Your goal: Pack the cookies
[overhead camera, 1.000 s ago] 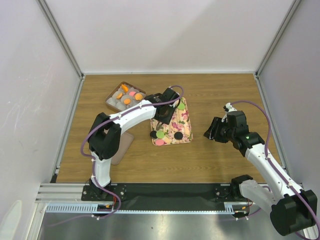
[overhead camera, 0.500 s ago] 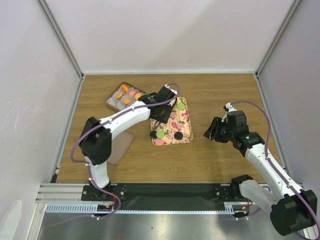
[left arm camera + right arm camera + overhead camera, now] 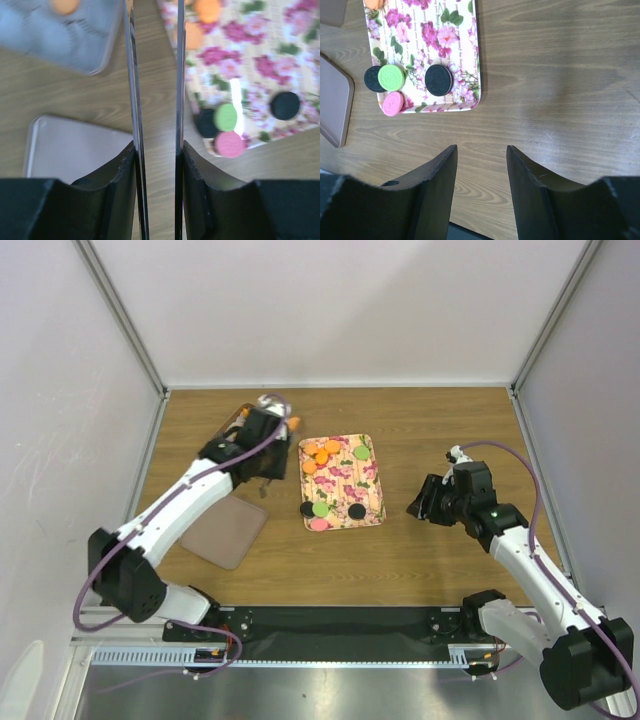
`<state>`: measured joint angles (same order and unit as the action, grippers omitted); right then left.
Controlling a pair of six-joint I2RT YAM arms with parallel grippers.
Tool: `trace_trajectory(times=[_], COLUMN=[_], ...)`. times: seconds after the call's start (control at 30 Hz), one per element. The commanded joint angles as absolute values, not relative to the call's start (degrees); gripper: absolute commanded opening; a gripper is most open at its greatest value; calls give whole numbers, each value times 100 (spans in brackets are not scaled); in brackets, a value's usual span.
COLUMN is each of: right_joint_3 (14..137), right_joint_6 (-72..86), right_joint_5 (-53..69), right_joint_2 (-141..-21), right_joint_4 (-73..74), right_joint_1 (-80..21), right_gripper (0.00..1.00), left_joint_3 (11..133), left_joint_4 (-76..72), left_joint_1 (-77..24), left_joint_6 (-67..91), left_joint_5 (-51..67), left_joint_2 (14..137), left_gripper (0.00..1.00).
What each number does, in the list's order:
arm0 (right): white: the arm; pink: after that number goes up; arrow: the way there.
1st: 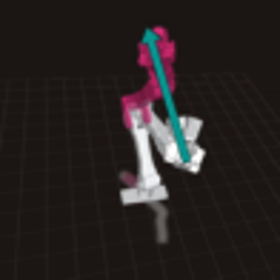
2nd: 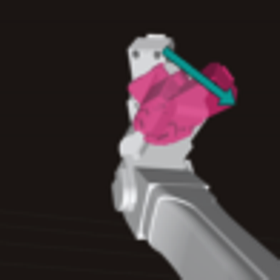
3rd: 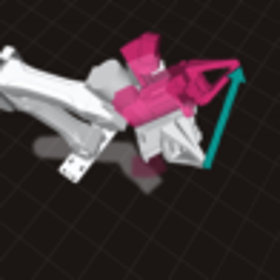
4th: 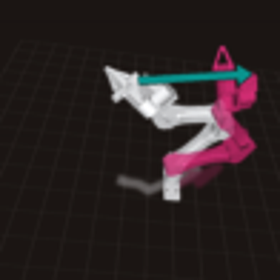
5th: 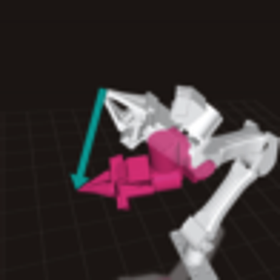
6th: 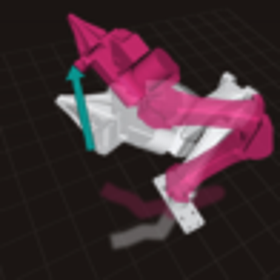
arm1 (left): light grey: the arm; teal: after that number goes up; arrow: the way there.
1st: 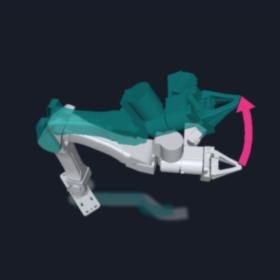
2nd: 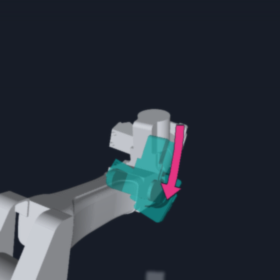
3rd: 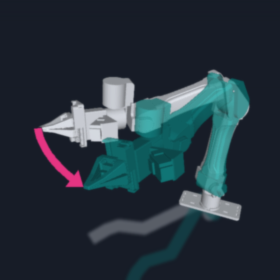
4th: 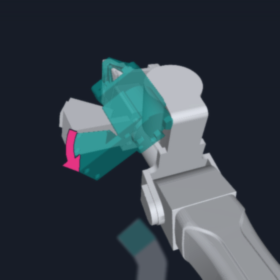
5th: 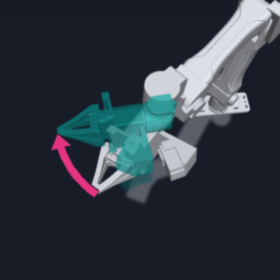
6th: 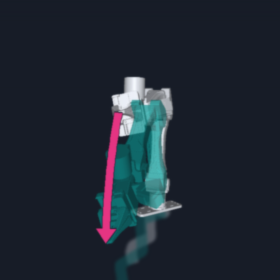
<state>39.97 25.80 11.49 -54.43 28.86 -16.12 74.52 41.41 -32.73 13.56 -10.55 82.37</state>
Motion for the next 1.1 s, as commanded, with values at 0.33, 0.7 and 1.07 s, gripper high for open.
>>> trace_trajectory(times=[0.33,0.7,1.07], right_joint_3=[4034,4034,4017], right_joint_6=[2479,2470,2470], right_joint_5=[1345,1354,1397], right_joint_2=[-5853,-6108,-6161], right_joint_4=[2795,2760,2733], right_joint_1=[-1661,-1670,-1661], right_gripper=[50,49,48], left_joint_3=[6644,6715,6847], left_joint_4=[3973,3920,3762], left_joint_1=[-1670,-1591,-1442], left_joint_6=[1239,1143,1169], left_joint_5=[-457,-193,140], left_joint_2=[7602,8059,8587], left_gripper=[36,36,38])
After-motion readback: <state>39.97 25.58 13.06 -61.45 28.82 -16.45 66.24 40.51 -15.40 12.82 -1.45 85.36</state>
